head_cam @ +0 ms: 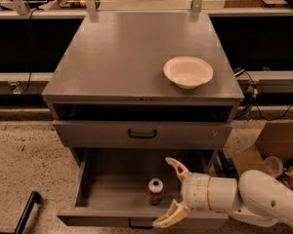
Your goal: Place orange can into middle drawer
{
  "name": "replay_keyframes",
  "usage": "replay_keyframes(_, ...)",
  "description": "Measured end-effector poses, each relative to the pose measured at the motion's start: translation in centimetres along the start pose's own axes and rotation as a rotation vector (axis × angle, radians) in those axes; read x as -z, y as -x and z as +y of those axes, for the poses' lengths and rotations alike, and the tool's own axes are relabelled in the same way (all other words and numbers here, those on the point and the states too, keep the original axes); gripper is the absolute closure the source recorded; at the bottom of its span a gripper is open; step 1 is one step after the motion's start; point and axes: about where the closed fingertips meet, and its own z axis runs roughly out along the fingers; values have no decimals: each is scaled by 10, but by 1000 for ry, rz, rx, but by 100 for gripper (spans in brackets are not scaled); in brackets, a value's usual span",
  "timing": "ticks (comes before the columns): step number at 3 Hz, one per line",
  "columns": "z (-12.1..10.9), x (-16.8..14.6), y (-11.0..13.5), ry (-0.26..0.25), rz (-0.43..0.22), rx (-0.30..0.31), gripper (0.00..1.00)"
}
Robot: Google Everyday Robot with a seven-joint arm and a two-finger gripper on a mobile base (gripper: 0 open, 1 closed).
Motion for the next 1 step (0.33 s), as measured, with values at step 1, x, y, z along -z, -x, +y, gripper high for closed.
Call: replay_keyframes(1,-3,11,18,-17,56,27,0)
